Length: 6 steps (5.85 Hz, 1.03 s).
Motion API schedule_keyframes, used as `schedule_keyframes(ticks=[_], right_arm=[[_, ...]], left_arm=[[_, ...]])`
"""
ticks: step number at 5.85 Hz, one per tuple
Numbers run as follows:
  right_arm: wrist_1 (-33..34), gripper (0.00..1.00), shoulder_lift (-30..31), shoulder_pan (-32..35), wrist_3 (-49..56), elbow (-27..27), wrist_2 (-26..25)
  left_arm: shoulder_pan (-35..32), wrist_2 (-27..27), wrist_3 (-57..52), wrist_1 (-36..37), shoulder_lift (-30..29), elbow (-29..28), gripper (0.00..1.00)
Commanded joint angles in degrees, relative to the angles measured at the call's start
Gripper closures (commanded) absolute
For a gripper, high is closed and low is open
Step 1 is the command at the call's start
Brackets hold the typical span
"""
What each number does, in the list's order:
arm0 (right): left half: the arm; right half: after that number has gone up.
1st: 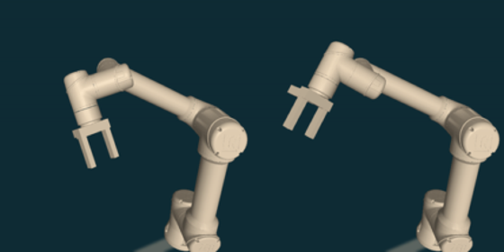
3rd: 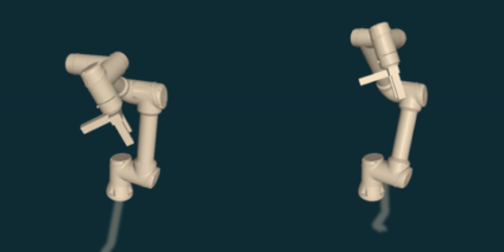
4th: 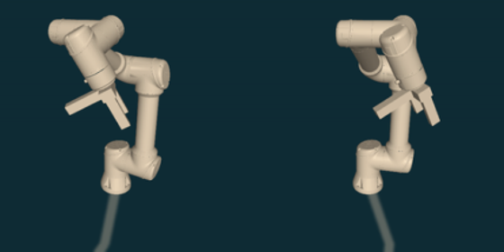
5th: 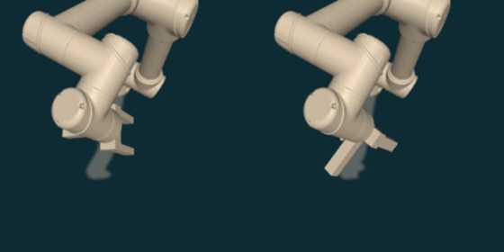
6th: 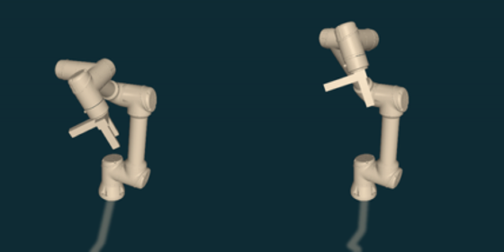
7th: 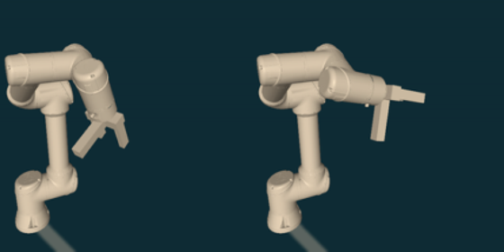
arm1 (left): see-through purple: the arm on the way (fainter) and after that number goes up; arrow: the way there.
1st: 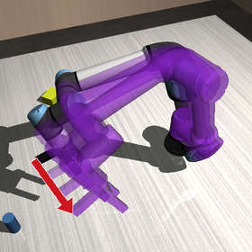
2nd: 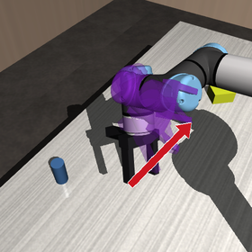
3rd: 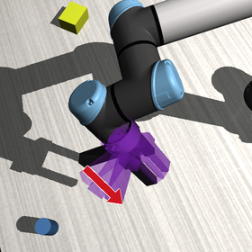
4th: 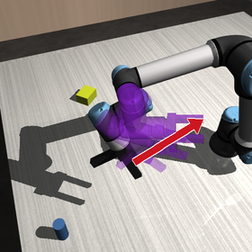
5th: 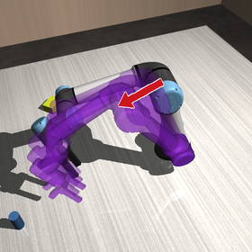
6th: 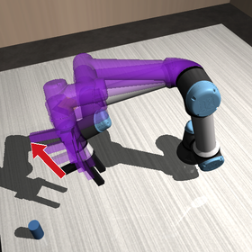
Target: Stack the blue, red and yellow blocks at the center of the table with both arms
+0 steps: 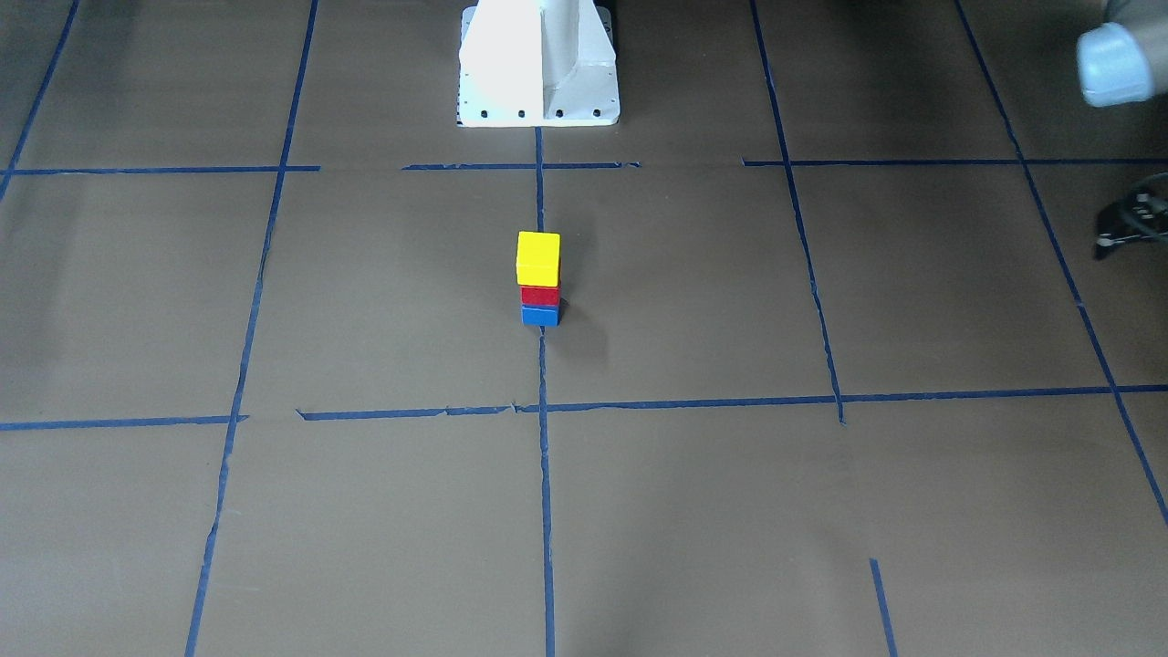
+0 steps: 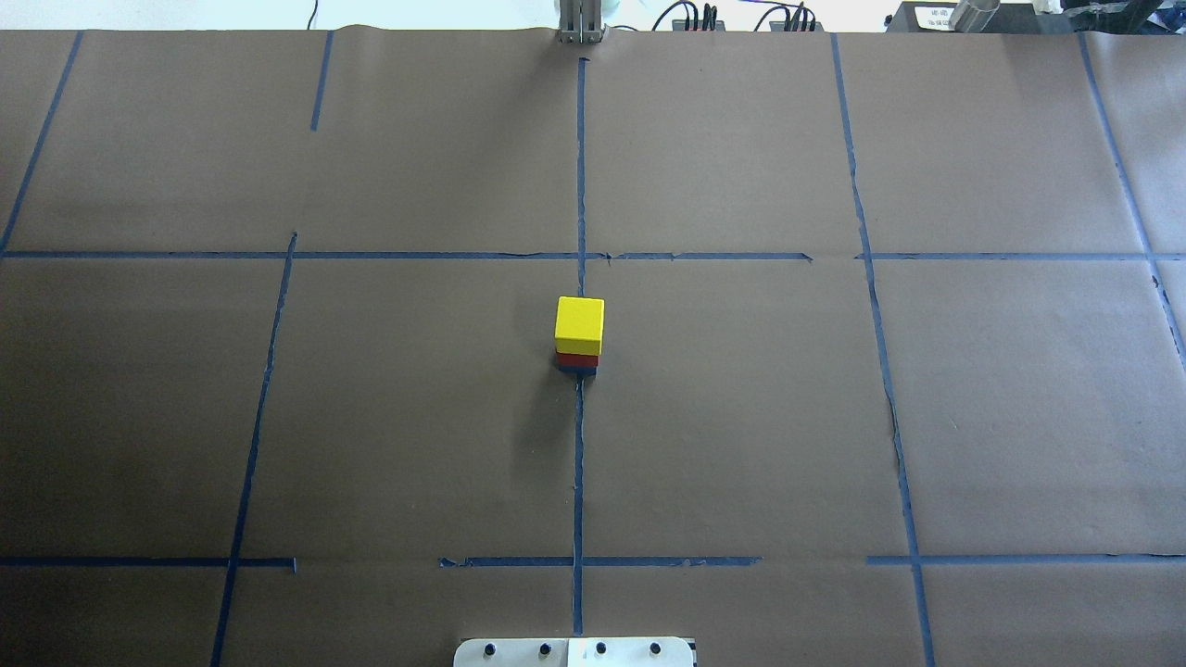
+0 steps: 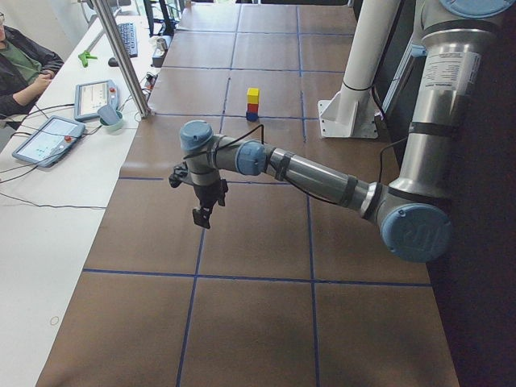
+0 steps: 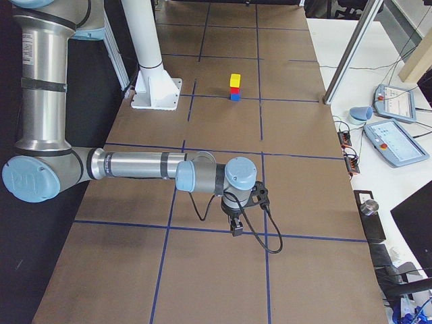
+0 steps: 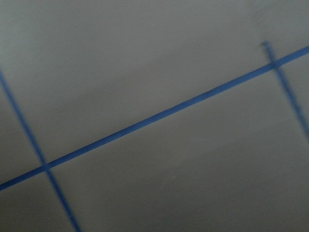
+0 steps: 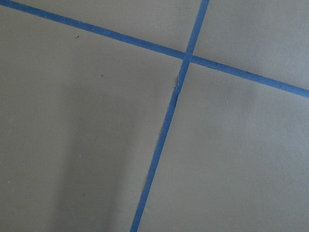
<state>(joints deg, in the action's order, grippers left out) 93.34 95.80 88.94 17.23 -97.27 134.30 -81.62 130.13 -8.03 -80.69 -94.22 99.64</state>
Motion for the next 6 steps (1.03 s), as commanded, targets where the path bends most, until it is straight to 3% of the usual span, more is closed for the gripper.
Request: schedule_keyframes(ticks=[1,6], right_arm=[[0.00,0.00,0.00,0.00,-0.01,-0.02,0.00],[-0.09,0.00,-0.09,0.00,0.08,0.24,-0.09]], left_arm=[[-6.43,4.51,-1.99,-2.44,7.96,-2.09,0.00],[-6.27,3.38,-1.81,-2.55,10.37,-2.35,0.00]])
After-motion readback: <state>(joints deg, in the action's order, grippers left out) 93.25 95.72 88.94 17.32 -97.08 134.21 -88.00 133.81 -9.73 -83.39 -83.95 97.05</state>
